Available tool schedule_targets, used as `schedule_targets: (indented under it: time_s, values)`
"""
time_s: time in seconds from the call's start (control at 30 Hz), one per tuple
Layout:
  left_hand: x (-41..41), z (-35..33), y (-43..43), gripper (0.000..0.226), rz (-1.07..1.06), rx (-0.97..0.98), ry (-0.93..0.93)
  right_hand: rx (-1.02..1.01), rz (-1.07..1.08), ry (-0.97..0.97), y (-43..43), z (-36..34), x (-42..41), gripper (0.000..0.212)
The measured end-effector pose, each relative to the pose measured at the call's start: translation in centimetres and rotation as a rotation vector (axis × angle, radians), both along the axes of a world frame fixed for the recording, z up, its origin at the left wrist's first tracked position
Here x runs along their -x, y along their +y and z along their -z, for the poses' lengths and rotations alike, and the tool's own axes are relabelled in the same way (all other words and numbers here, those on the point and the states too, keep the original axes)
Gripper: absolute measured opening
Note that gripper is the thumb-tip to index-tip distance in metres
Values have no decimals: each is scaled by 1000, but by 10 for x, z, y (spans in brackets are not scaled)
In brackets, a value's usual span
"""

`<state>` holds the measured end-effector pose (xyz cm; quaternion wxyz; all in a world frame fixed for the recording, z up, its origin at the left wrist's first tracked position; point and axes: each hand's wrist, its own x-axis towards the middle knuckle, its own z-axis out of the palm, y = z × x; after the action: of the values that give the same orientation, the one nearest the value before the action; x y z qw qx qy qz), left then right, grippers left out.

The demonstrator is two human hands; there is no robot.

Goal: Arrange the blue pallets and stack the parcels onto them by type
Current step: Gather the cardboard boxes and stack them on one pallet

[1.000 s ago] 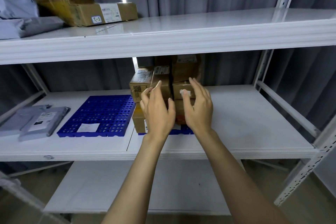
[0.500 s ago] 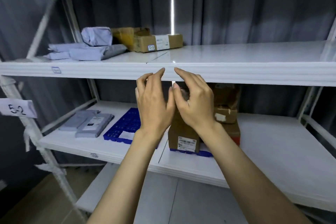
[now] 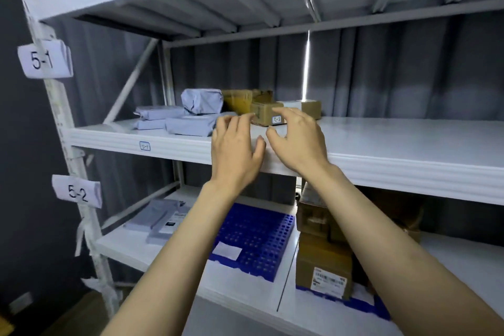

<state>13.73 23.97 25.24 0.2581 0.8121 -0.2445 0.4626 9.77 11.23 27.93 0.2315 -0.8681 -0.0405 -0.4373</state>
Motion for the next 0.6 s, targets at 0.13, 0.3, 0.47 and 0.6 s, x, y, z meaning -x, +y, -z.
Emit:
schedule_targets:
  time_s: [0.13,0.3,0.47,0.6]
  values:
    - [-37,-20,13,43,1,-25,57,-4,67,80,7,-25,-34,47]
    - [-88,-46,10,40,-8,-113,200,46,170,204,9,-54,-73,46]
    - [-134,-68,-11,57,17,-185,386,26,243,278,3,-71,-103,46]
    - [-165,-81,-35,82,88,-192,552,6,315,318,-4,-70,-124,44]
